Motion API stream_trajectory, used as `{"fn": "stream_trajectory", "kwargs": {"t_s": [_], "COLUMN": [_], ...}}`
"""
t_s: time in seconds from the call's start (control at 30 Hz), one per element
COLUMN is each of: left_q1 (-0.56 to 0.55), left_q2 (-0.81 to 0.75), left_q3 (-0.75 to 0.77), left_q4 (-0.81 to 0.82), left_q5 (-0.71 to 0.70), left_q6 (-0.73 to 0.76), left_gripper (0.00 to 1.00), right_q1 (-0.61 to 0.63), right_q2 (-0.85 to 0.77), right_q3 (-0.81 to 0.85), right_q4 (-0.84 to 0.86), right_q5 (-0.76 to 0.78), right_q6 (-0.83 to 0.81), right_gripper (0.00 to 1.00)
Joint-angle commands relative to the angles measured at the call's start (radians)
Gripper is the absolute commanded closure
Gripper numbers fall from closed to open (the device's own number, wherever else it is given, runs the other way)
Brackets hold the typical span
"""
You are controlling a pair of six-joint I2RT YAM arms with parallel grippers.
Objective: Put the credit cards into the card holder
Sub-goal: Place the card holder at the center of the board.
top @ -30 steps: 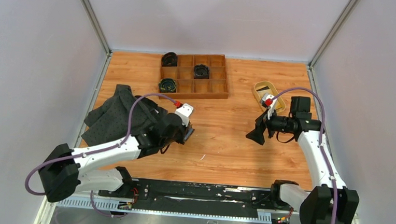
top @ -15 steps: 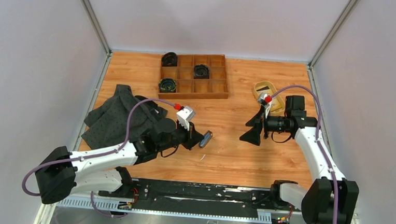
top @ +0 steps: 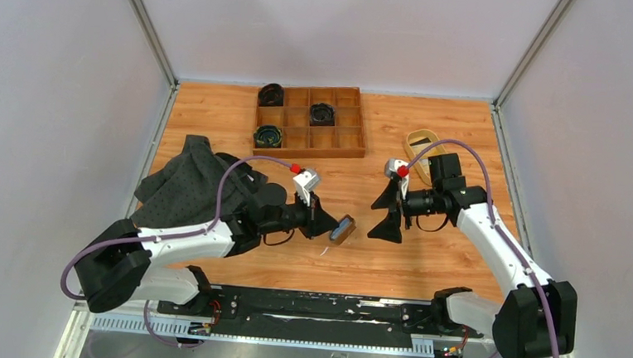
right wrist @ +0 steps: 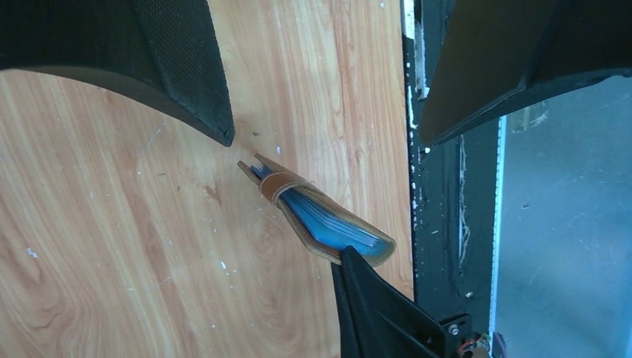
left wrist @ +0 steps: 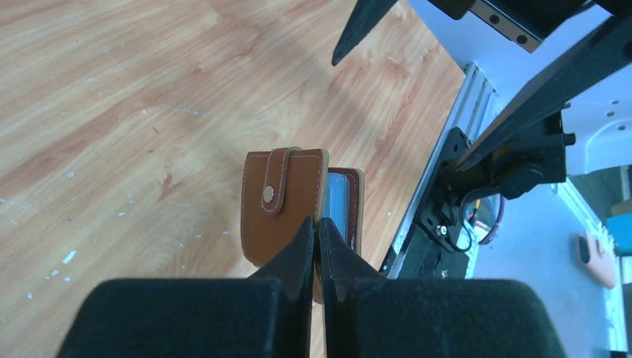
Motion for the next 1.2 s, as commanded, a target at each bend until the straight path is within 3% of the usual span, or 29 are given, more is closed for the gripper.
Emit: {"fn": "stream_trajectory", "kwargs": {"t_s": [0.0, 0.2, 0.47, 0.67, 0.93, 1.17], "left_q1": [0.009, -0.061, -0.256, -0.327, -0.329, -0.325], "left_q2": [-0.043, -0.128, 0.097, 0.209, 0.195, 0.023], "left_q3": [0.009, 0.055, 0.163, 0.211, 0.211, 0.128], "left_q4": [0.071, -0.118, -0.162, -0.163, -0.163, -0.179], "left_q5": [0.007, -0.284, -0.626, -0.701, -0.557, -0.53], "left_q6": [0.16, 0.374, 0.512, 0.545, 0.481, 0.411], "left_gripper": [1.0, 1.0, 1.0, 0.99, 0.6, 0.29], "right_q1": [0.015, -0.019, -0.113, -0.127, -0.129, -0.127], "right_q2": [-0.019, -0.057, -0.024, -0.005, 0.006, 0.023], "right_q3": [0.01, 0.022, 0.053, 0.059, 0.057, 0.034], "right_q4": [0.011, 0.005, 0.009, 0.012, 0.013, 0.013], "right_q5": [0.061, 0.134, 0.224, 0.251, 0.257, 0.152], "right_q6": [-0.044, -0.014, 0.071, 0.09, 0.092, 0.077], "right_gripper": [0.01, 0.0, 0.0, 0.0, 0.0, 0.0]}}
